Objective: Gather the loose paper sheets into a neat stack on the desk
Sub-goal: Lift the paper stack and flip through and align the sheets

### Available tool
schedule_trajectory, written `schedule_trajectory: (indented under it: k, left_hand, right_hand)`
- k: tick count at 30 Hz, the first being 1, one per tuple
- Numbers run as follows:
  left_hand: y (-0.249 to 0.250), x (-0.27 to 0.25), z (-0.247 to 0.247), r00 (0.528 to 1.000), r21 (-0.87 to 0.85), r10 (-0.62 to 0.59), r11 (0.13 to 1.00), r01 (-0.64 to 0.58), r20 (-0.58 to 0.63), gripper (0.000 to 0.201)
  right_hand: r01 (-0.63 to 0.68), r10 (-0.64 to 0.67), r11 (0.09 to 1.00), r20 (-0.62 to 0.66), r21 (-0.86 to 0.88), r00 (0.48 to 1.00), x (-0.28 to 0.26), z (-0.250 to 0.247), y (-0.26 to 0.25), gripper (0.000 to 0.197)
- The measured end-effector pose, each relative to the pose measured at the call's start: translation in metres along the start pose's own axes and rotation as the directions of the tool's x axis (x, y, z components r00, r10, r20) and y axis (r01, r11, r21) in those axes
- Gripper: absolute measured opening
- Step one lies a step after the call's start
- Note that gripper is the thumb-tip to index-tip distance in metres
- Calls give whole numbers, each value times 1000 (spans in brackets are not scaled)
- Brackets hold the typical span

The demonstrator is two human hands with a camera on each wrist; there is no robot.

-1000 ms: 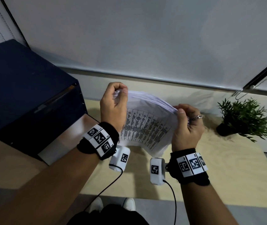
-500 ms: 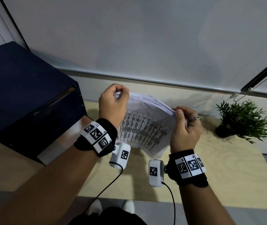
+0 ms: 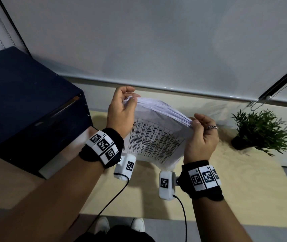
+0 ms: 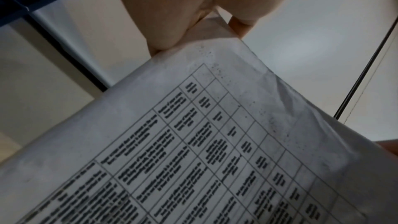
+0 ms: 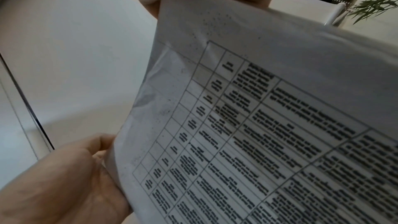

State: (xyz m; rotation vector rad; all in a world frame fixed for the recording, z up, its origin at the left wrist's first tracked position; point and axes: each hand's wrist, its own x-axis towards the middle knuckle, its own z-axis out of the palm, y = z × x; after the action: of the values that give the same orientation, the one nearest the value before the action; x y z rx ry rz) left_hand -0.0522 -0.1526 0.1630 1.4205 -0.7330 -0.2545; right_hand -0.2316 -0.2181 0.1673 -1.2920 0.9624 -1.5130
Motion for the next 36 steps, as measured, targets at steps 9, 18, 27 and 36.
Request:
schedule_trajectory:
  k: [9, 18, 27, 36]
  left_hand:
    - [-6, 6, -9, 992, 31, 49, 998, -53, 114, 20]
    - [-4, 10, -8, 993, -2, 47, 999, -47, 107, 28]
    - [-6, 3, -15, 968, 35, -53, 998, 46, 244, 26]
    - [-25, -33, -13, 944, 8, -46, 999, 46, 328, 23]
  right_hand:
    - [36, -33, 999, 88, -36, 996, 2, -4, 4, 21]
    - [10, -9, 1000, 113, -5, 994, 0, -4, 6, 24]
    - [8, -9, 1000, 254, 2, 967, 4, -18, 17, 26]
    - [-2, 5, 1000, 216, -13, 976, 8, -37, 17, 37]
